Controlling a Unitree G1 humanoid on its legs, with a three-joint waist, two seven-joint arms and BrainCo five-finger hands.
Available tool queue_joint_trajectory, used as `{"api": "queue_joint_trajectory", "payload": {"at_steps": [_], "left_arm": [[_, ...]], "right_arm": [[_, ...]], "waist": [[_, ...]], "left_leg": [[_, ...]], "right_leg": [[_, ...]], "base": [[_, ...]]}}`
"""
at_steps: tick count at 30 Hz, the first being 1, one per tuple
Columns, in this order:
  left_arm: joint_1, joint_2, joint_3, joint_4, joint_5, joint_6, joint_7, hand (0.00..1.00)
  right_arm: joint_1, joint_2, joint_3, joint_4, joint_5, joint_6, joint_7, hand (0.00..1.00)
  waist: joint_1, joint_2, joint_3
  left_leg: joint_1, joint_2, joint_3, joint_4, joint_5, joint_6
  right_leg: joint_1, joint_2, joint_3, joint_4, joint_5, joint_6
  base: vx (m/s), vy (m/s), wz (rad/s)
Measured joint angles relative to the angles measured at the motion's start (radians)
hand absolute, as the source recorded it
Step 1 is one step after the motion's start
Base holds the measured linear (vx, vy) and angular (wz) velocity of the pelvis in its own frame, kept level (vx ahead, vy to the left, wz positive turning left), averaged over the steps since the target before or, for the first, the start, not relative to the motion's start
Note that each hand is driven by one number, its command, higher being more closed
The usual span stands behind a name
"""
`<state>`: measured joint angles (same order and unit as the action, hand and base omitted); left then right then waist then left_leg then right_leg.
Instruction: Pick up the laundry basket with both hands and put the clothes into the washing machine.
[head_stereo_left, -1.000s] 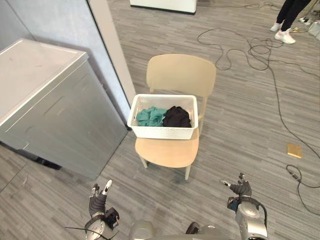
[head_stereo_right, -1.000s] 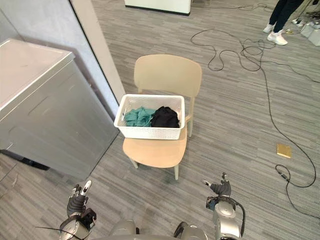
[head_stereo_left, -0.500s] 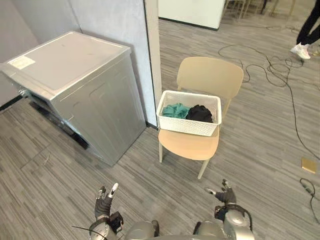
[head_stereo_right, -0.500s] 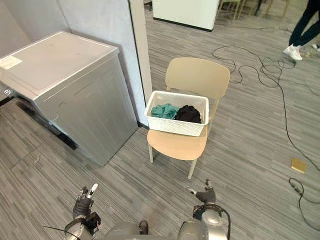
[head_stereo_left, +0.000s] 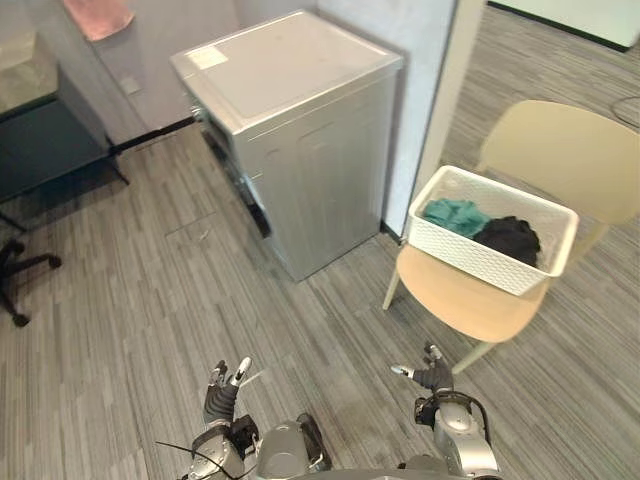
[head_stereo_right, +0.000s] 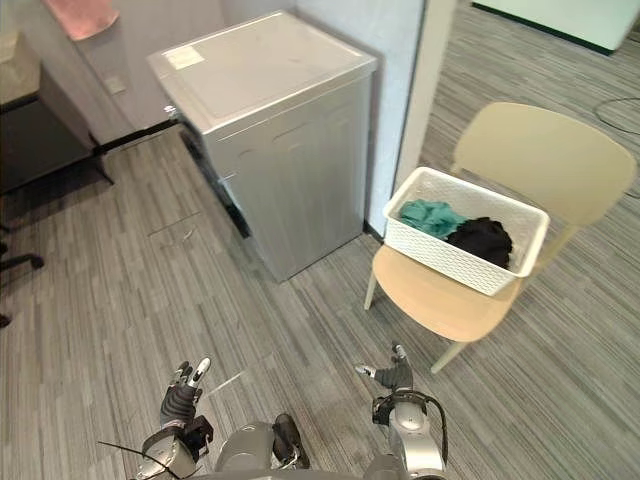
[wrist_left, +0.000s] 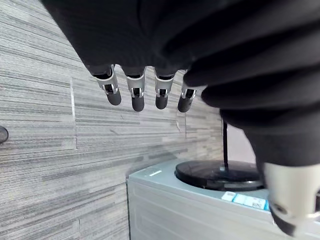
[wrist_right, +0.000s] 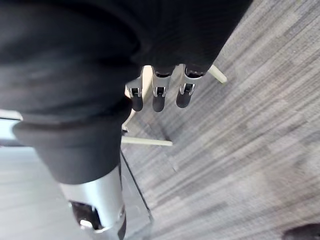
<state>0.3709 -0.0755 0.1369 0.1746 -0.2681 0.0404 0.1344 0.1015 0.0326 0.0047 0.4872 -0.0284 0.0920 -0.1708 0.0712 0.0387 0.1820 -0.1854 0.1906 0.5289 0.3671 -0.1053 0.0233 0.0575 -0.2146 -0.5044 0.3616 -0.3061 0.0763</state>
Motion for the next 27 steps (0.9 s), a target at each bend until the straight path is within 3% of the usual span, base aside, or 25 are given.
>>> {"api": "queue_joint_trajectory", "payload": {"at_steps": [5,10,13,14,15,16,17,18,19,21,23,25,26,27], "left_arm": [[-0.045,0.002,-0.018,0.041,-0.001,-0.001,0.003,0.00],[-0.072,0.015,-0.007,0.091,0.000,-0.001,0.021,0.00],[-0.059,0.014,0.000,0.112,0.000,-0.001,0.020,0.00],[-0.050,0.014,0.015,0.121,0.000,0.000,0.020,0.00],[-0.043,0.016,0.036,0.149,0.001,0.001,0.021,0.00],[-0.039,0.020,0.035,0.158,0.001,0.006,0.022,0.00],[-0.033,0.033,0.031,0.156,0.003,0.007,0.021,0.00],[-0.026,0.048,0.024,0.153,0.003,0.009,0.020,0.00],[-0.021,0.055,0.023,0.147,0.004,0.010,0.021,0.00],[-0.014,0.065,0.019,0.130,0.005,0.015,0.021,0.00],[-0.018,0.067,-0.001,0.127,0.008,0.013,0.019,0.00],[-0.030,0.067,-0.044,0.126,0.012,0.013,0.018,0.00],[-0.049,0.066,-0.069,0.126,0.017,0.012,0.016,0.00],[-0.062,0.060,-0.070,0.127,0.019,0.012,0.015,0.00]], "right_arm": [[-0.051,0.007,0.004,0.091,0.000,0.001,0.001,0.00],[-0.101,-0.010,-0.005,0.088,0.001,-0.006,-0.002,0.00],[-0.107,-0.018,-0.007,0.087,0.024,-0.008,-0.001,0.00],[-0.109,-0.013,-0.007,0.090,0.029,-0.008,-0.002,0.00],[-0.107,-0.004,-0.005,0.092,0.031,-0.007,-0.002,0.00],[-0.108,0.002,-0.003,0.090,0.031,-0.007,-0.002,0.00],[-0.114,0.016,0.002,0.087,0.031,-0.008,-0.003,0.00],[-0.124,0.028,0.010,0.087,0.031,-0.009,-0.003,0.00],[-0.133,0.039,0.019,0.086,0.031,-0.010,-0.003,0.00],[-0.147,0.039,0.078,0.032,0.038,-0.027,0.000,0.00],[-0.142,0.044,0.086,-0.050,0.050,-0.049,-0.002,0.00],[-0.139,0.044,0.089,-0.100,0.068,-0.064,-0.004,0.00],[-0.128,0.044,0.090,-0.126,0.068,-0.073,-0.006,0.00],[-0.125,0.044,0.090,-0.132,0.068,-0.075,-0.005,0.00]], "waist": [[0.000,-0.022,0.008],[0.021,-0.038,0.019],[0.032,-0.050,0.021],[0.031,-0.058,0.027],[0.035,-0.067,0.034],[0.041,-0.071,0.033],[0.043,-0.070,0.034],[0.047,-0.073,0.035],[0.048,-0.071,0.036],[0.046,-0.056,0.039],[0.021,-0.058,0.038],[-0.002,-0.065,0.034],[-0.001,-0.045,0.041],[-0.002,-0.048,0.039]], "left_leg": [[-0.042,-0.072,-0.099,-0.025,0.046,0.050],[-0.059,-0.116,-0.200,-0.078,0.082,0.028],[-0.097,-0.130,-0.229,0.000,0.033,0.035],[-0.104,-0.141,-0.229,0.065,-0.028,0.053],[-0.088,-0.163,-0.231,0.090,-0.076,0.062],[-0.073,-0.176,-0.229,0.089,-0.087,0.066],[-0.045,-0.187,-0.230,0.083,-0.099,0.071],[-0.013,-0.196,-0.230,0.065,-0.104,0.078],[-0.001,-0.199,-0.230,0.055,-0.105,0.080],[0.049,-0.202,-0.236,0.016,-0.108,0.088],[0.088,-0.222,-0.261,-0.025,-0.103,0.080],[0.114,-0.232,-0.262,-0.043,-0.100,0.071],[0.123,-0.234,-0.264,-0.043,-0.110,0.072],[0.131,-0.234,-0.268,-0.042,-0.115,0.073]], "right_leg": [[0.080,-0.006,-0.146,-0.091,0.040,0.023],[0.125,0.010,-0.246,-0.120,0.062,0.035],[0.125,-0.024,-0.286,-0.074,0.029,0.055],[0.117,-0.071,-0.286,0.024,-0.025,0.051],[0.084,-0.137,-0.245,0.199,-0.054,-0.032],[0.038,-0.184,-0.198,0.315,-0.039,-0.110],[-0.051,-0.232,-0.094,0.500,0.050,-0.236],[-0.138,-0.239,0.018,0.628,0.095,-0.205],[-0.177,-0.229,0.060,0.679,0.099,-0.189],[-0.277,-0.151,0.143,0.732,0.072,-0.140],[-0.335,-0.074,0.179,0.635,0.035,-0.079],[-0.358,-0.037,0.170,0.446,0.030,-0.065],[-0.376,-0.027,0.160,0.315,0.041,-0.053],[-0.380,-0.027,0.150,0.250,0.057,-0.047]], "base": [[0.07,0.053,0.80],[-0.06,-0.037,0.65],[-0.05,0.057,0.34],[0.03,0.162,0.18],[0.03,0.170,0.17],[0.08,0.223,0.14],[0.12,0.225,0.16],[0.11,0.188,0.15],[0.13,0.133,0.04],[0.11,0.104,0.01],[0.13,0.073,0.29],[0.19,0.054,0.35],[0.19,0.050,0.23],[0.21,0.063,0.16]]}}
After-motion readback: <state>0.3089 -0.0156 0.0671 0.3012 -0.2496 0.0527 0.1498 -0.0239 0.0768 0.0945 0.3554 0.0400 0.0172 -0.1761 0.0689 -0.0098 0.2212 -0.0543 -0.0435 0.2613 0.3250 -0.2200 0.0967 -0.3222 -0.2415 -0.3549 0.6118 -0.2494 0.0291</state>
